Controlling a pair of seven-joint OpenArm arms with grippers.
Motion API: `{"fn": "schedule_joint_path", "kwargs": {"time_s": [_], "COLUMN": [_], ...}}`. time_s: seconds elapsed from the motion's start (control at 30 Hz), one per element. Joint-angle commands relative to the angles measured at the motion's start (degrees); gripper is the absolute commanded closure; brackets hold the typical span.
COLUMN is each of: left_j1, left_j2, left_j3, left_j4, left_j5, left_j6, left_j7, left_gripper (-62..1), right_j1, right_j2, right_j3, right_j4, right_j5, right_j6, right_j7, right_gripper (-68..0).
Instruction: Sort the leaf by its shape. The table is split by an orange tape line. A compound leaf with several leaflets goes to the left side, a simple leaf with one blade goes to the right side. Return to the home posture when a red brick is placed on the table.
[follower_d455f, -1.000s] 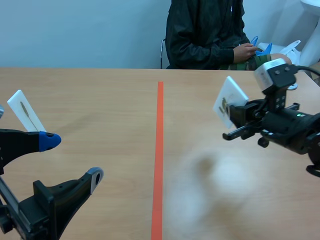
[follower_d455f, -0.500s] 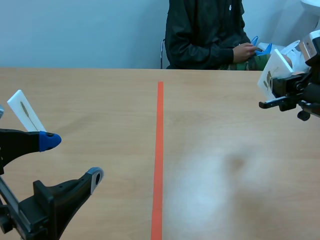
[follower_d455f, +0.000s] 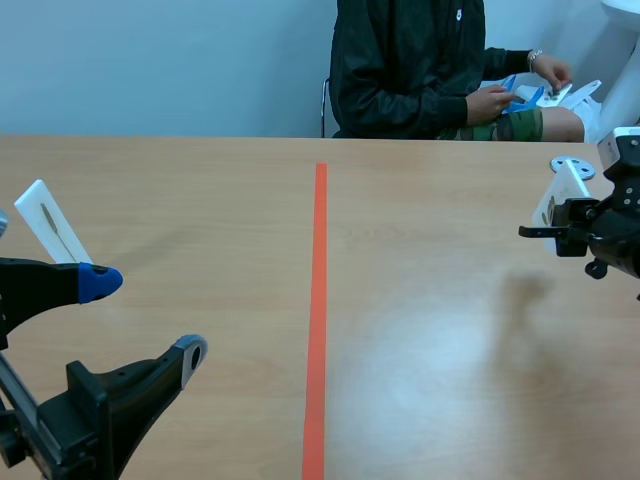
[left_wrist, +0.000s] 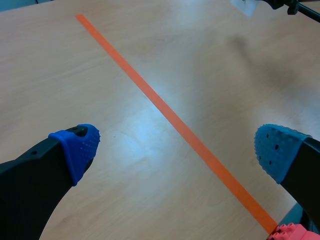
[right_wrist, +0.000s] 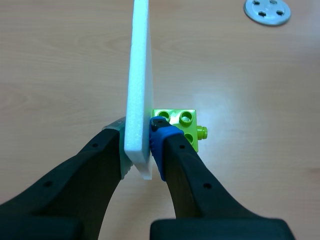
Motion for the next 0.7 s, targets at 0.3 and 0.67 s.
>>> {"fn": "schedule_joint_path", "kwargs": {"time_s": [0.3,0.67], "left_j1": [0.0,0.0], "left_j2": [0.0,0.0], "left_j3": [-0.3,-0.3], "left_j4": [0.3,0.3], "left_j5": [-0.5,-0.5], "left_j6": [-0.3,-0.3], "left_j7": [-0.9,-1.0], "left_gripper": [-62.3,-62.3], "right_j1": [6.5,5.0], "right_j2": [-1.3,-1.6], "right_j3": [-0.2,-0.2], "right_j4": [-11.0,-12.6], "right_j5": [-3.1,-3.3], "right_j6": [-2.1,-2.5], "right_j7": [4.8,5.1], "right_gripper": [-3.0,-3.9]}}
